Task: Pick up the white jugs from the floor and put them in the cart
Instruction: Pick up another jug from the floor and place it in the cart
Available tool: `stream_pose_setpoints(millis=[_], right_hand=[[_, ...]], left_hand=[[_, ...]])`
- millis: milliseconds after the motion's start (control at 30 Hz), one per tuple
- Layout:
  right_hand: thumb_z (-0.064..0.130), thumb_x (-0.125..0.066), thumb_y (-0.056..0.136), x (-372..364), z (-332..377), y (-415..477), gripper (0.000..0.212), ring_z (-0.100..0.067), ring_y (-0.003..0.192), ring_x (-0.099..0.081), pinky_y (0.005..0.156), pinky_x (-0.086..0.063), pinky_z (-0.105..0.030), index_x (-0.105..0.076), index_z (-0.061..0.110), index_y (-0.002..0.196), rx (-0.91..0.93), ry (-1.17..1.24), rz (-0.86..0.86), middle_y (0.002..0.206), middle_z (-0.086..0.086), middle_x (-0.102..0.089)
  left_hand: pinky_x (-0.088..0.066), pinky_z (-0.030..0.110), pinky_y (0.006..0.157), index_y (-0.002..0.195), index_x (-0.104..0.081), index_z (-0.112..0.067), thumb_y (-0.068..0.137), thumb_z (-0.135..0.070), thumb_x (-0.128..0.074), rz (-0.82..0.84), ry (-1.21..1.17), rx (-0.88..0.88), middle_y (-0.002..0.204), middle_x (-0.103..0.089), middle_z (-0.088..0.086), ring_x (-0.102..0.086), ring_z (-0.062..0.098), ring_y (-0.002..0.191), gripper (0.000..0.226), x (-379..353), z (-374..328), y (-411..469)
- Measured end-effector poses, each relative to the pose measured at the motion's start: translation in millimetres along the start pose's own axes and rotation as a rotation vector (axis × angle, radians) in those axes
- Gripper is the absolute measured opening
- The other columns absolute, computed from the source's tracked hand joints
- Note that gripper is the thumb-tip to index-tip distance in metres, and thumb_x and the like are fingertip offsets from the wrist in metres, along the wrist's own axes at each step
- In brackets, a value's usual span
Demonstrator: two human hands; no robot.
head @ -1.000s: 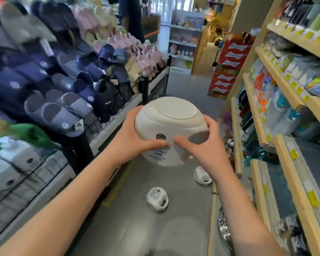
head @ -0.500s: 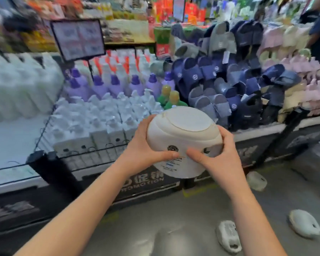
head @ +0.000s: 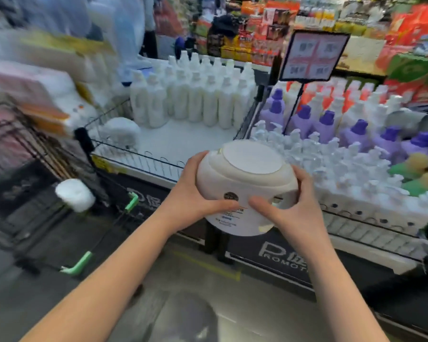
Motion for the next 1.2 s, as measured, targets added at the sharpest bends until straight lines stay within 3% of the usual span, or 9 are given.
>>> stream_pose_setpoints(millis=[100,200,267,333,467,667,867,967,1200], right_hand=[[0.042,-0.099,0.059,-81.0,7.4,12.0,0.103,0.037,0.106,-0.042,0.083,-0.037,0.001,-0.038,0.040,0.142,0.008,0.007,0.079,0.128,0.041,-0.046],[0.042,-0.101,0.059,-158.0,14.9,20.9,0.107,0.026,0.116,-0.048,0.090,-0.039,-0.006,-0.040,0.038,0.148,0.014,0.030,0.155,0.134,0.034,-0.051],[0.032,-0.099,0.066,-204.4,20.3,23.0,0.101,0.035,0.104,-0.046,0.080,-0.041,0.000,-0.040,0.038,0.147,0.020,0.048,0.194,0.127,0.038,-0.049],[0.030,-0.098,0.067,-245.9,24.4,24.0,0.103,0.035,0.102,-0.047,0.076,-0.041,0.001,-0.038,0.038,0.150,0.027,0.061,0.231,0.126,0.038,-0.048],[0.029,-0.099,0.066,-316.9,31.0,25.1,0.106,0.023,0.114,-0.049,0.090,-0.036,-0.003,-0.038,0.037,0.152,0.040,0.089,0.319,0.133,0.035,-0.048],[0.048,-0.098,0.051,-403.9,40.2,39.6,0.121,0.030,0.122,-0.040,0.106,-0.042,-0.023,-0.038,0.039,0.155,0.040,0.155,0.486,0.144,0.031,-0.050],[0.034,-0.099,0.055,-478.4,41.0,80.9,0.106,0.037,0.109,-0.045,0.085,-0.044,-0.002,-0.042,0.042,0.143,0.048,0.238,0.585,0.129,0.040,-0.051],[0.023,-0.101,0.062,-509.5,32.2,107.7,0.107,0.040,0.107,-0.042,0.082,-0.041,0.006,-0.040,0.035,0.149,0.031,0.238,0.594,0.132,0.038,-0.046],[0.034,-0.105,0.054,-574.1,12.8,157.5,0.120,0.022,0.126,-0.044,0.113,-0.043,-0.030,-0.038,0.036,0.154,-0.053,0.202,0.648,0.136,0.037,-0.046]], left_hand=[[-0.046,0.008,0.085,0.148,-0.029,-0.051,0.061,-0.043,-0.100,-0.076,-0.004,0.042,0.141,-0.045,-0.027,-0.048,-0.017,0.120,0.113,73.4,34.6,-12.6],[-0.048,0.016,0.095,0.145,-0.030,-0.055,0.060,-0.045,-0.100,-0.140,0.002,0.089,0.143,-0.044,-0.027,-0.048,-0.011,0.126,0.111,139.8,70.1,-23.6],[-0.048,0.026,0.100,0.146,-0.029,-0.056,0.059,-0.049,-0.100,-0.178,0.025,0.119,0.145,-0.042,-0.027,-0.048,-0.004,0.130,0.112,179.5,92.3,-31.5],[-0.047,0.017,0.094,0.147,-0.029,-0.055,0.060,-0.048,-0.099,-0.208,0.043,0.141,0.142,-0.041,-0.032,-0.046,-0.013,0.126,0.112,213.9,110.6,-39.2],[-0.045,0.000,0.078,0.147,-0.029,-0.052,0.065,-0.038,-0.099,-0.268,0.044,0.191,0.133,-0.040,-0.040,-0.042,-0.031,0.114,0.109,267.4,141.4,-54.9],[-0.046,0.007,0.083,0.148,-0.029,-0.053,0.060,-0.042,-0.100,-0.403,0.066,0.276,0.143,-0.041,-0.029,-0.044,-0.018,0.124,0.114,331.3,179.6,-70.3],[-0.047,0.026,0.102,0.148,-0.029,-0.051,0.059,-0.042,-0.100,-0.465,0.102,0.332,0.142,-0.041,-0.030,-0.043,-0.009,0.131,0.114,384.6,215.7,-43.7],[-0.046,0.017,0.095,0.146,-0.028,-0.054,0.061,-0.040,-0.100,-0.434,0.118,0.367,0.135,-0.039,-0.041,-0.041,-0.020,0.126,0.113,404.8,234.9,-16.5],[-0.046,0.026,0.105,0.147,-0.027,-0.052,0.057,-0.041,-0.102,-0.416,0.097,0.463,0.139,-0.038,-0.039,-0.040,-0.015,0.129,0.117,437.7,297.8,28.8]])
Point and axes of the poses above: each hand's wrist, its own y-axis towards the middle knuckle, its own x-axis out of the back of the hand, z = x × y, the point moved 4 cm from there along y, towards the middle knuckle
